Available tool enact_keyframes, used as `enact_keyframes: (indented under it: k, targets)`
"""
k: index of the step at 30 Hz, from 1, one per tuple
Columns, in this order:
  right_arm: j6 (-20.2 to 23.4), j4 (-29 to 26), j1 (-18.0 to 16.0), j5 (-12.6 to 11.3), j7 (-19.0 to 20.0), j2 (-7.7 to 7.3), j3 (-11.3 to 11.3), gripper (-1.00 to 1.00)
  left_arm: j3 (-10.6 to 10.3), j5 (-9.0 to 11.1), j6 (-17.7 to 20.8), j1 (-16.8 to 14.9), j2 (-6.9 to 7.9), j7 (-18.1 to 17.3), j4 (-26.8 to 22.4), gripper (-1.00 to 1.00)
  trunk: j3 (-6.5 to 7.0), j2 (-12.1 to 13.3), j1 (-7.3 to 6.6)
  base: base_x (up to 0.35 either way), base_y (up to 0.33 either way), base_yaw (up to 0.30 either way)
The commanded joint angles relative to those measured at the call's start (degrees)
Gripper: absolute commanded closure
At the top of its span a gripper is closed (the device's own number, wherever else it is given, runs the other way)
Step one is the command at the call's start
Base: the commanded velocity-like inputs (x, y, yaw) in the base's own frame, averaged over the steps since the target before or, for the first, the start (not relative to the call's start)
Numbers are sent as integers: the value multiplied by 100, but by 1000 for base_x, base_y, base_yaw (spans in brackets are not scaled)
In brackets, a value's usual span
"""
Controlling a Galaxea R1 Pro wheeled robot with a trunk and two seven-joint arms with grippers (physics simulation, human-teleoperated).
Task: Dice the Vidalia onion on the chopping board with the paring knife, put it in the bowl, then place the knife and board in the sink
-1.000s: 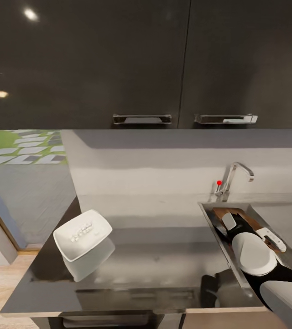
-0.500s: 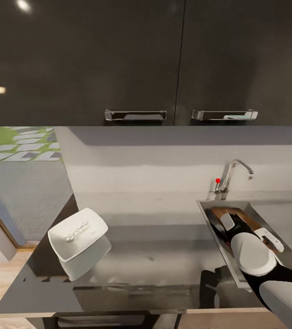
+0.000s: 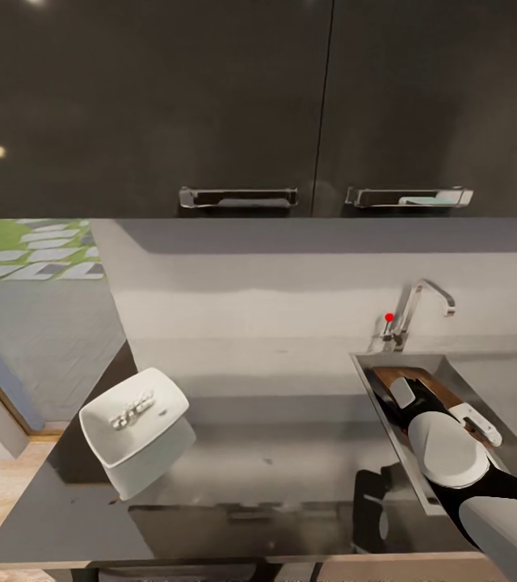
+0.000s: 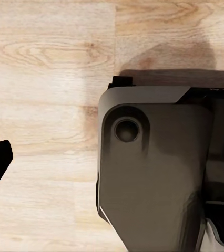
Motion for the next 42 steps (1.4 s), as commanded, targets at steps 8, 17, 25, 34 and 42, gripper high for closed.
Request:
enact_keyframes:
  k: [8,17,25,34,42]
  targets:
    - [11,2,-10,52,-8,1,-36,100,-20,37,-8,-9,-1,7,14,-100,-23,-10,2,0,0,0]
    - [11,2,-10,52,-6,6,-31,100,-20,37,-8,-9,-1,7,13,-100,-41,-10,2,0,0,0]
    - [12,2,-10,46,-6,2,-35,-100,-20,37,-8,-9,-1,7,13,-100,-43,-10,2,0,0,0]
    - [5,2,-10,43,-6,3,-36,-100,-20,37,-8,-9,-1,7,12,-100,-43,-10,2,0,0,0]
    - [6,-34,-10,78,8,-11,44,-100,-20,37,-8,-9,-1,-3,9,-100,-43,-10,2,0,0,0]
